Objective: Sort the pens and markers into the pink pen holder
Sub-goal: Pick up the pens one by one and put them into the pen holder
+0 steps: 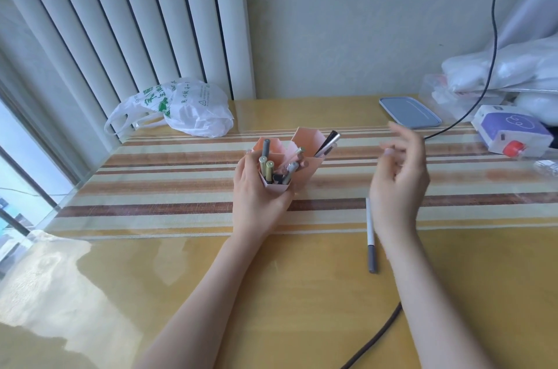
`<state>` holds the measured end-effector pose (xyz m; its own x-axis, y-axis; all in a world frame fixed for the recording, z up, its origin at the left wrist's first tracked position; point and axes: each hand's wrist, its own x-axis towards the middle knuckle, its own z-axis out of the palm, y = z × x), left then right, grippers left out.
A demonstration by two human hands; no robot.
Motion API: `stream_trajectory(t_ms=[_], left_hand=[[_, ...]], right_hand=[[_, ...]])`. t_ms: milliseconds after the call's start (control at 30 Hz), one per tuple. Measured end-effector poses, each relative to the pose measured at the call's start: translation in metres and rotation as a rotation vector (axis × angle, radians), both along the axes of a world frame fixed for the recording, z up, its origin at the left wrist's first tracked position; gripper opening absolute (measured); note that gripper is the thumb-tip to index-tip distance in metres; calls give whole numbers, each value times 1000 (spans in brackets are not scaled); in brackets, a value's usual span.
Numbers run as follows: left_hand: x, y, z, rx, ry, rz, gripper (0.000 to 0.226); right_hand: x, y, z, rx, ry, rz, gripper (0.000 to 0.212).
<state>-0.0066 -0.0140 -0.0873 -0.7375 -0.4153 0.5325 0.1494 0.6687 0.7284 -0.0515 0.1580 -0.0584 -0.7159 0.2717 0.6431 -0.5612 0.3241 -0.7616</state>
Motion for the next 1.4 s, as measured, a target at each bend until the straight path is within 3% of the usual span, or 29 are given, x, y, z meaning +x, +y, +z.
stream_trajectory(t_ms=[133,333,500,667,800,1033,1133,1267,1333,1400], left_hand=[[-2,-6,-7,114,-37,31,45],[-5,-9,-10,194,-51,40,43],[-4,-10,-8,256,-65,43,43],[-1,-9,-6,318,-73,24,43],[-4,-11,-8,305,-75,27,41],[-3,-9,-7,293,-50,17,41],[-5,-9,-9,277,-69,18,40],[-5,-8,-9,239,-90,17,44],[-4,-8,-9,229,-108,20,45],[-3,-10,-10,208,-113,6,46]], right_hand=[[-16,27,-13,313,-412,-130,27],[-9,14,-22,839,-576,-113,29],[7,16,-4,934,-605,-76,46],[19,28,14,1176,-971,154,53],[18,22,6,1199,-914,171,58],[20,4,-7,1201,-766,96,30],[21,-7,-9,965,-627,182,8],[22,-17,0,252,-671,394,14],[23,-20,4,-197,-773,628,19],[22,-20,5,-488,-803,845,18]])
